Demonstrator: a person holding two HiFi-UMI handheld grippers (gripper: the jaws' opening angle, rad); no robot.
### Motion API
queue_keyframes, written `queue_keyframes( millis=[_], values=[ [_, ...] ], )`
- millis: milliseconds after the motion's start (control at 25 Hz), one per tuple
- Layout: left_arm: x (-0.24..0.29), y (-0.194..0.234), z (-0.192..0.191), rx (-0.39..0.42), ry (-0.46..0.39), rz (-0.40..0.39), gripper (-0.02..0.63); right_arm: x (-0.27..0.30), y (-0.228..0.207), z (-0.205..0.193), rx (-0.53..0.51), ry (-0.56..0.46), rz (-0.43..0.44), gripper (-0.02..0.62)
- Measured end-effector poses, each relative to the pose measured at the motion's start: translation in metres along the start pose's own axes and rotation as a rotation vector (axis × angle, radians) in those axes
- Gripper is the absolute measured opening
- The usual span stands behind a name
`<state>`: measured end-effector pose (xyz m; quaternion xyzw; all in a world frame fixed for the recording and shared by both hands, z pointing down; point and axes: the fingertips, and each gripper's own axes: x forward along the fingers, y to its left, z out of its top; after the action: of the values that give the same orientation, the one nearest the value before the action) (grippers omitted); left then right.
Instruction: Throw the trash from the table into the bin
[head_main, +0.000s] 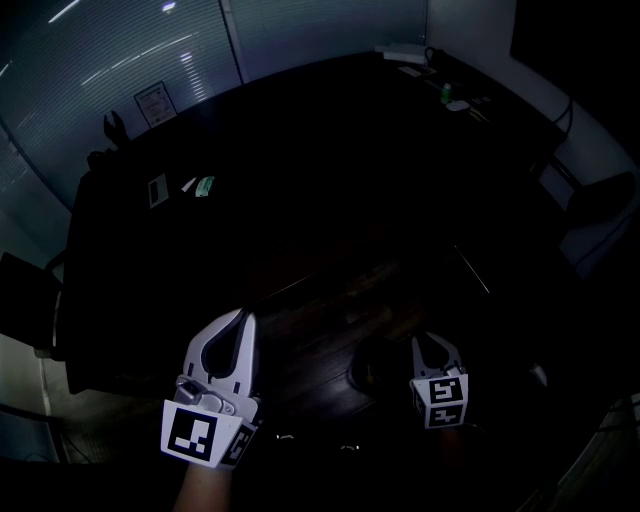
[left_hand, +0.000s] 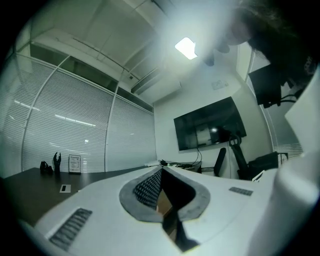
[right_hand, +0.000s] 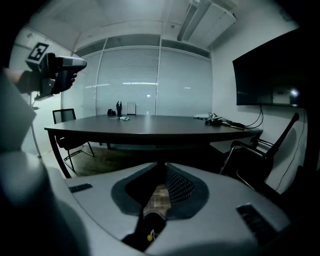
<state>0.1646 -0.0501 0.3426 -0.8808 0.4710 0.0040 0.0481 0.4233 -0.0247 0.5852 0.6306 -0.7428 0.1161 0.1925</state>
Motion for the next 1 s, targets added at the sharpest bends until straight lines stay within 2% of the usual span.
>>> queue_keyframes(
  millis=[240, 600, 800, 1000],
  values=[
    [-0.007, 0.004, 0.011, -0.040, -0.041, 0.016, 0.000, -0.026, -0.005, 0.039, 0.109, -0.149, -0.042, 0.028],
    [-0.017, 0.008, 0.013, -0.057, -0.041, 0.047, 0.000, -0.064, 0.007, 0.131, 0.097, -0.358, -0.059, 0.006],
    [-0.029, 0.013, 0.019, -0.053, -0.051, 0.070, 0.000, -0.080, 0.022, 0.167, 0.082, -0.442, -0.016, 0.006],
    [-0.046, 0.031, 0.028, -0.045, -0.062, 0.125, 0.000, -0.091, 0.047, 0.208, 0.049, -0.516, 0.043, 0.006]
  ],
)
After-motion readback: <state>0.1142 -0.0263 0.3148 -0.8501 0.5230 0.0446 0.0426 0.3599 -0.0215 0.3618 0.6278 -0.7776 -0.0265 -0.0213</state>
